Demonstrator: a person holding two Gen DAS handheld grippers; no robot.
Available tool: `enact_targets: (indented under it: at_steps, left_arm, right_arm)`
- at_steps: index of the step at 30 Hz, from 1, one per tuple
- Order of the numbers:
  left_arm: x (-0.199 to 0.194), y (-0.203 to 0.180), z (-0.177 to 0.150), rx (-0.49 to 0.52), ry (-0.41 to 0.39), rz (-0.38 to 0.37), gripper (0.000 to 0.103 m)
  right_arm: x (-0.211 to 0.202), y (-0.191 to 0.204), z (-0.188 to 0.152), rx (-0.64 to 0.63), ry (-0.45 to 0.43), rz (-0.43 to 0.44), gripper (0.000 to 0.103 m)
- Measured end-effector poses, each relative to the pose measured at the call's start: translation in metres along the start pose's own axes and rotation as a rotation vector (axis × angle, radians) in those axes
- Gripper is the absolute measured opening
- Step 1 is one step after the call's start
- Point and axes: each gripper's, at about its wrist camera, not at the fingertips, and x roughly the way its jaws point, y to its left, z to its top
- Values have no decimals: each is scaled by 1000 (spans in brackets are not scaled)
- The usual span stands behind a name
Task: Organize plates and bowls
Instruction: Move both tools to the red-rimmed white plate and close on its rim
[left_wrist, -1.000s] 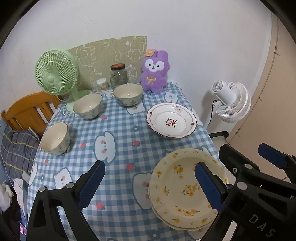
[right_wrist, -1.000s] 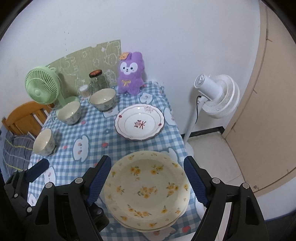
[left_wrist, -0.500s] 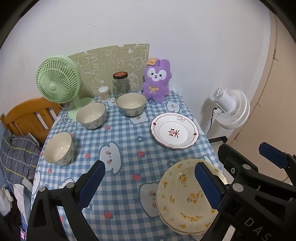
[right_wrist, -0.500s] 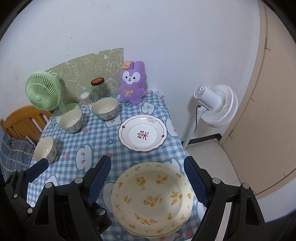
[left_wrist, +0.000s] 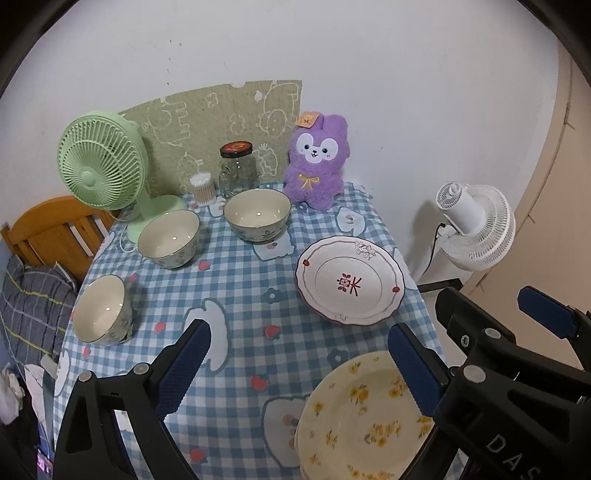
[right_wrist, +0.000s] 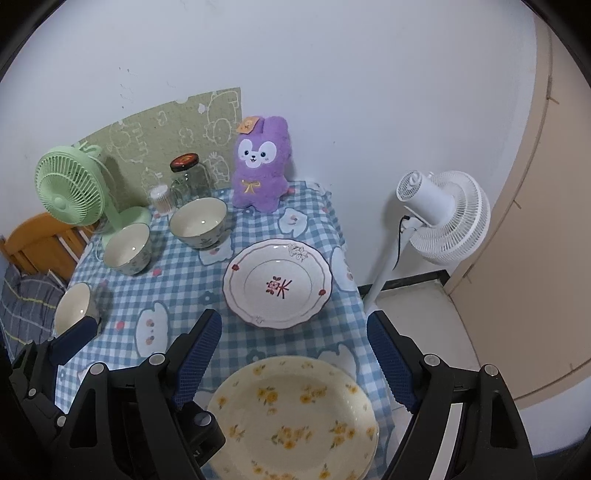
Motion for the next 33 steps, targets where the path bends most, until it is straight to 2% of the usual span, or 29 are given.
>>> enact_targets:
  at_steps: [15, 27, 33]
  left_arm:
    - [64, -16, 26, -30, 38, 77, 94]
    - [119, -23, 35, -66, 66, 90, 93]
    - [152, -25, 35, -79, 107, 88, 91]
  right_arm:
    - [79, -18, 29, -16, 41, 75, 83]
    - [135, -26, 40, -45, 70, 79, 83]
    - [168, -31, 39, -40, 105, 87, 83]
